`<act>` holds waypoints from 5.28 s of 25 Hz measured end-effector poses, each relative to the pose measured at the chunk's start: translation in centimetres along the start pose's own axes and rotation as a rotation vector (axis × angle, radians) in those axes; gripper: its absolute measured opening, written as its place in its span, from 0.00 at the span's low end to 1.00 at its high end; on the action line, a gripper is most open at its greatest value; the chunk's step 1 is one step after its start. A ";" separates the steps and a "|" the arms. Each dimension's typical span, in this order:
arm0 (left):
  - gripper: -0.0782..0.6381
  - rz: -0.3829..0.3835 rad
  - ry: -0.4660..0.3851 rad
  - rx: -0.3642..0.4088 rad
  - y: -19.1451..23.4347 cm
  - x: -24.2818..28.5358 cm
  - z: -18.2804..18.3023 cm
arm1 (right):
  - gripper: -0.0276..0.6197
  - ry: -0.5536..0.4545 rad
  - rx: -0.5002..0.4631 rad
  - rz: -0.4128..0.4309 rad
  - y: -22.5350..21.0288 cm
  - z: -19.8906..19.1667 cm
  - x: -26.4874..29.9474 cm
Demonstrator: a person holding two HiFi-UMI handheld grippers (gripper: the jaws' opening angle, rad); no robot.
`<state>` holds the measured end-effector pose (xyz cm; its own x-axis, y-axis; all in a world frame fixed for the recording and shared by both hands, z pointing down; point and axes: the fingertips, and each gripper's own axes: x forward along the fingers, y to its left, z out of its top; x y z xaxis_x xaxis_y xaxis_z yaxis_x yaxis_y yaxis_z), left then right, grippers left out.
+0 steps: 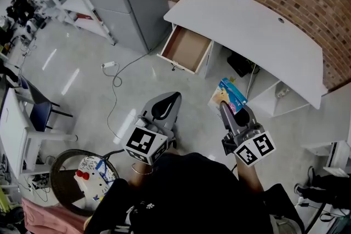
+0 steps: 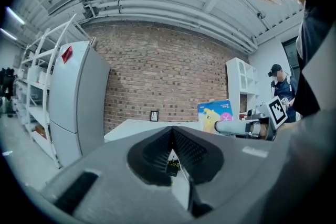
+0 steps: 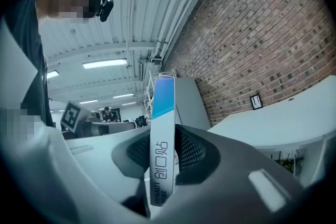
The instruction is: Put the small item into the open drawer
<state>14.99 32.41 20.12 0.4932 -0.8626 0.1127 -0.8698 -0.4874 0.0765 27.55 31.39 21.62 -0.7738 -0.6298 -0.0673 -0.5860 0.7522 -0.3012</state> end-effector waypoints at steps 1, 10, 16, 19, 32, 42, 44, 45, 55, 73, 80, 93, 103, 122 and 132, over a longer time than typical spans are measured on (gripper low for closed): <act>0.10 0.000 -0.001 -0.005 0.7 0.2 -0.1 | 0.17 0.003 -0.001 -0.001 0.0 -0.1 0.6; 0.10 -0.049 -0.003 -0.014 5.6 3.1 0.7 | 0.17 0.008 0.005 -0.062 -1.8 0.1 5.3; 0.10 -0.087 0.007 -0.019 8.9 5.1 0.9 | 0.17 0.009 0.013 -0.105 -2.9 -0.1 8.3; 0.10 -0.101 0.016 -0.005 10.6 5.9 0.8 | 0.17 0.007 0.015 -0.120 -3.3 -0.1 10.1; 0.10 -0.140 0.017 -0.036 19.6 7.4 1.1 | 0.17 0.011 0.012 -0.203 -3.6 -0.7 17.5; 0.10 -0.156 0.011 -0.041 25.3 7.5 1.2 | 0.17 0.009 0.012 -0.260 -4.2 -1.4 22.2; 0.10 -0.150 0.009 -0.045 26.5 7.4 1.2 | 0.17 0.008 0.014 -0.251 -3.9 -1.5 23.2; 0.10 -0.147 0.008 -0.046 26.9 7.4 1.1 | 0.17 0.007 0.018 -0.247 -3.8 -1.6 23.5; 0.10 -0.134 0.024 -0.070 27.9 8.1 -0.2 | 0.17 0.053 0.024 -0.243 -5.0 -2.6 24.6; 0.10 0.014 0.056 -0.027 32.9 13.4 0.1 | 0.17 0.135 0.023 -0.114 -12.7 -3.3 32.1; 0.10 0.012 0.054 -0.017 34.0 17.6 0.3 | 0.17 0.152 0.025 -0.107 -16.3 -3.1 33.6; 0.10 0.043 0.061 -0.025 35.2 22.3 -0.4 | 0.17 0.190 0.035 -0.058 -20.3 -4.0 35.4; 0.10 0.012 0.103 -0.042 36.5 23.8 -1.3 | 0.17 0.225 0.030 -0.076 -21.3 -4.7 36.4; 0.10 -0.091 0.190 -0.059 42.2 26.4 -4.3 | 0.17 0.350 0.008 -0.155 -22.2 -9.6 40.9; 0.10 -0.130 0.212 -0.061 42.6 28.2 -6.8 | 0.17 0.430 0.005 -0.151 -23.0 -13.6 41.6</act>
<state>-8.11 -11.75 33.30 0.5979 -0.7423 0.3025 -0.7997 -0.5779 0.1625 5.62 -9.47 38.69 -0.7099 -0.5938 0.3787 -0.6996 0.6564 -0.2823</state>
